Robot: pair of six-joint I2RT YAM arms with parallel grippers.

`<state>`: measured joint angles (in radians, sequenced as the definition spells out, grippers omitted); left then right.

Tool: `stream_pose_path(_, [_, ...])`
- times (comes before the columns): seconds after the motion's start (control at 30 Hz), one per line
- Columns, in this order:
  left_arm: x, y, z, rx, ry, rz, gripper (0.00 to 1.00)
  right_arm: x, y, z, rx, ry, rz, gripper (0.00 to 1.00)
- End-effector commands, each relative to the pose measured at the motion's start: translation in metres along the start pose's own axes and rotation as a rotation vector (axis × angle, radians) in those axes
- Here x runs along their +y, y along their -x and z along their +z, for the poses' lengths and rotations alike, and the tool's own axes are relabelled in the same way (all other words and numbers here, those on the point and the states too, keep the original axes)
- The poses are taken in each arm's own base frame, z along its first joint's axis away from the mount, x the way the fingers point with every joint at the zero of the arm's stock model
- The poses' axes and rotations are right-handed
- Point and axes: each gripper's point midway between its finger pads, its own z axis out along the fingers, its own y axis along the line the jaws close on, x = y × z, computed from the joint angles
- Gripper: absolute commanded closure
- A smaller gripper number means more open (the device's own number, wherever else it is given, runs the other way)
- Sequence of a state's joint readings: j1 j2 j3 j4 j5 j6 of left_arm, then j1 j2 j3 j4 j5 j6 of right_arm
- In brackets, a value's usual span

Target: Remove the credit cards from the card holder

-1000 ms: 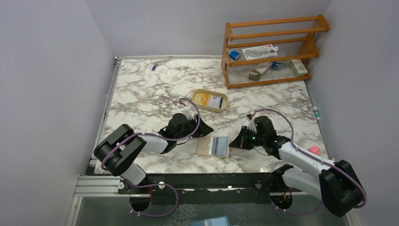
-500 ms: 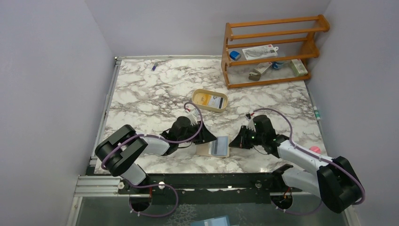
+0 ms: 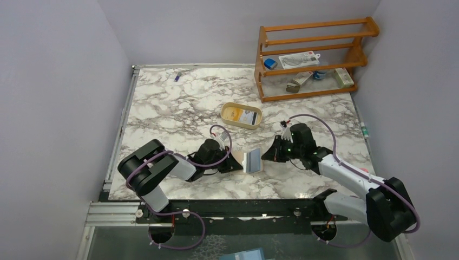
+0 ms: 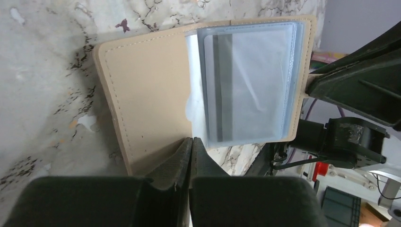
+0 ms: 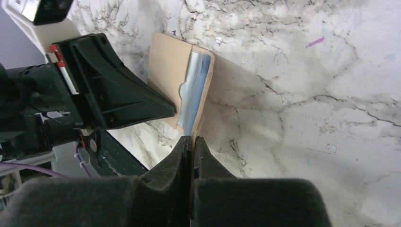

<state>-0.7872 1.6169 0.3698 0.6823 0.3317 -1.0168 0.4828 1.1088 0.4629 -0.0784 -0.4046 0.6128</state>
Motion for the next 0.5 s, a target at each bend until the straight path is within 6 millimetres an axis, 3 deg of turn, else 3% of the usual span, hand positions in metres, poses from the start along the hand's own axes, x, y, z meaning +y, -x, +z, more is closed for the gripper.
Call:
stream_pose_path(0.0, [0.018, -0.003, 0.01, 0.003, 0.051, 0.001, 1.0, 0.014, 0.009, -0.002, 0.013, 0.045, -0.047, 0.99])
stream_pose_path(0.23, [0.015, 0.006, 0.028, -0.004, 0.034, -0.002, 1.0, 0.028, 0.007, 0.004, 0.067, 0.125, -0.069, 0.99])
stream_pose_path(0.47, [0.018, 0.005, 0.028, -0.013, 0.041, -0.011, 1.0, 0.023, 0.003, 0.009, 0.084, 0.12, -0.067, 0.99])
